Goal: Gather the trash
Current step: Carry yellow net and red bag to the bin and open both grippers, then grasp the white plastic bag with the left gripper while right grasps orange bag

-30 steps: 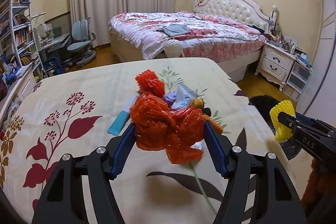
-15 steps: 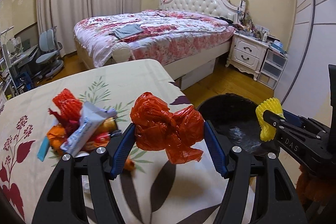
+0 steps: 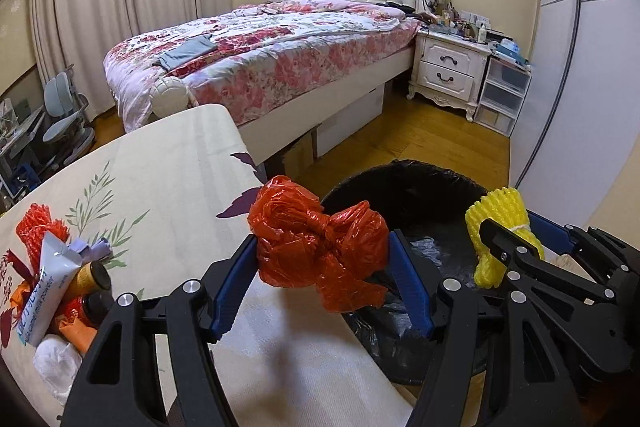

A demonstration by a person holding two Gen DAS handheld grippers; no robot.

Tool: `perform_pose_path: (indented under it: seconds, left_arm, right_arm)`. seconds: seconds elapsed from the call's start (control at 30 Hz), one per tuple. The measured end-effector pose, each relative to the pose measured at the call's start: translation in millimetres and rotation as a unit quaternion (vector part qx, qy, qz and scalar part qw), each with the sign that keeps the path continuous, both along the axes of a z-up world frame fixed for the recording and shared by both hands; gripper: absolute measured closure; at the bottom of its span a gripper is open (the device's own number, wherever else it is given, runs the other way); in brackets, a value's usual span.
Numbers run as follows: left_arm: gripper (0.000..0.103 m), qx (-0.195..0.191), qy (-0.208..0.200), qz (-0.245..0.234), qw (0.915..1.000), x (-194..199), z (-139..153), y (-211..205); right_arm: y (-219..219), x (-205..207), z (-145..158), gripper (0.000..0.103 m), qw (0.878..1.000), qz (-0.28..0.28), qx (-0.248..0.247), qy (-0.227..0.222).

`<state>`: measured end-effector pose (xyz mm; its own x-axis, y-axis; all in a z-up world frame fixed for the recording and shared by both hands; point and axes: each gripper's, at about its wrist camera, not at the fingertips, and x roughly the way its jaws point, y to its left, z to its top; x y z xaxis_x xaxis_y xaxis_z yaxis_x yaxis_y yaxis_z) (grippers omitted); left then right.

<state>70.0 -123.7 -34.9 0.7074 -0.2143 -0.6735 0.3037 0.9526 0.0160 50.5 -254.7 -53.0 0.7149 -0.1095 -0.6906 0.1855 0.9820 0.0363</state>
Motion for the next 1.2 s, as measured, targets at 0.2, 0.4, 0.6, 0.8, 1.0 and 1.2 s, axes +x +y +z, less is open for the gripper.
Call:
perform_pose_path:
  seconds: [0.2, 0.4, 0.6, 0.8, 1.0, 1.2]
  left_arm:
    - [0.026, 0.009, -0.002, 0.001, 1.0000, 3, -2, -5]
    - [0.018, 0.009, -0.002, 0.006, 0.9999, 5, 0, -5]
    - [0.017, 0.017, -0.012, 0.017, 0.9996, 2, 5, -2]
    - [0.016, 0.022, -0.024, 0.034, 0.9989, -5, 15, 10]
    - [0.016, 0.026, -0.028, 0.060, 0.9974, -20, 24, 39]
    - [0.016, 0.025, -0.022, 0.095, 0.9949, -41, 25, 76]
  right_arm:
    - [-9, 3, -3, 0.057, 1.000, -0.014, 0.001, 0.002]
    - [-17, -3, -2, 0.051, 0.999, -0.033, 0.001, -0.003]
    - [-21, -11, 3, 0.048, 0.999, -0.043, -0.002, -0.008]
    - [-16, -18, 11, 0.043, 0.999, -0.043, -0.002, -0.014]
    - [1, -26, 19, 0.042, 0.999, -0.027, 0.002, -0.020]
    - [28, -35, 23, 0.042, 1.000, 0.004, 0.010, -0.020]
